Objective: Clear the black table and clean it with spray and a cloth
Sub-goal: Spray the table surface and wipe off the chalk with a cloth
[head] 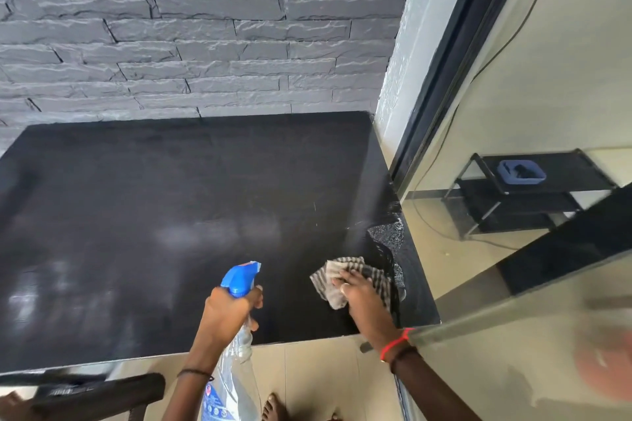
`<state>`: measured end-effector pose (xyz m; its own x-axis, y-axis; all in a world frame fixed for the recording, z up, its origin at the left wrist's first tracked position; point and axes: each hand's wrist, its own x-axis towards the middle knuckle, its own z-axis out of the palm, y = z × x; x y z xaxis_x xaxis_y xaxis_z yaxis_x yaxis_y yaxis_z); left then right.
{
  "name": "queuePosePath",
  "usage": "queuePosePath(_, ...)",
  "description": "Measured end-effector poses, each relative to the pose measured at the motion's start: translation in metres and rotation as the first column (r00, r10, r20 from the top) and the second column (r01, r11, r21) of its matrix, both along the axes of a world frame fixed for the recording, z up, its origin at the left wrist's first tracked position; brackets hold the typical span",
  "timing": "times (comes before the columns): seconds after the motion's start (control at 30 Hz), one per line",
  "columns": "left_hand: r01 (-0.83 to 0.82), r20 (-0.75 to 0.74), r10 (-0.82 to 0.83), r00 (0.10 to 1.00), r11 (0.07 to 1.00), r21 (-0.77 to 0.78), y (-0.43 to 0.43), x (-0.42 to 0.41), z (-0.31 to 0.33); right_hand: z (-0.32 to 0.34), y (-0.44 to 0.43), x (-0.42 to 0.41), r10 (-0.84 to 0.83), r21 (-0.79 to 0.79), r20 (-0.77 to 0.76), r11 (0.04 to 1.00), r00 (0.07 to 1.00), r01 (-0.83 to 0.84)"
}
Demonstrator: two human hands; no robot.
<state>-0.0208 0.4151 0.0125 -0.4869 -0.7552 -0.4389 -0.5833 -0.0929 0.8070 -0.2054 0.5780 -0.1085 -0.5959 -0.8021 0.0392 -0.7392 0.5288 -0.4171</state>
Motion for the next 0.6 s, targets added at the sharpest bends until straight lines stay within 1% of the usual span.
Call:
queuePosePath(0.03,0.010,-0.003,-0.010,1.000,1.000,-0.001,0.001,-0.004,0.001,0.002,-0.012,0.008,-0.002,-0.024,-0.050,1.000,0.999,0.001)
queuePosePath(0.1,0.032,-0.005,-0.032,0.999,0.999,0.001,0.004,-0.013,0.003,0.002,-0.022,0.033,0.049,-0.037,-0.067,0.998,0.997,-0.052)
queuePosePath(0.17,0.060,0.000,-0.060,0.998,0.998,0.000,0.006,-0.024,0.004,-0.009,-0.012,0.054,0.121,-0.017,-0.029,0.992,0.992,-0.122)
queuePosePath(0.23,0.086,0.000,-0.086,0.996,0.996,0.006,0.008,-0.035,0.004,-0.022,0.007,0.063,0.138,0.032,0.038,0.990,0.990,-0.139)
queuePosePath(0.33,0.145,-0.005,-0.145,0.989,0.989,0.016,0.015,-0.053,0.003,-0.035,0.049,0.051,0.038,0.025,0.050,0.999,0.998,-0.039)
queuePosePath(0.4,0.186,-0.003,-0.186,0.983,0.982,0.015,0.022,-0.067,0.002,-0.039,0.080,0.030,-0.057,-0.007,0.019,0.998,0.998,0.057)
queuePosePath(0.5,0.228,-0.027,-0.227,0.973,0.974,0.015,0.032,-0.087,-0.001,-0.056,0.117,0.002,-0.125,-0.056,-0.021,0.991,0.992,0.124)
queuePosePath(0.53,0.236,-0.034,-0.236,0.971,0.972,0.018,0.035,-0.094,-0.002,-0.061,0.124,0.000,-0.130,-0.050,-0.008,0.990,0.991,0.130)
queuePosePath(0.6,0.259,-0.042,-0.258,0.965,0.965,0.034,0.042,-0.111,-0.002,-0.055,0.124,0.003,-0.155,-0.002,0.068,0.988,0.986,0.156)
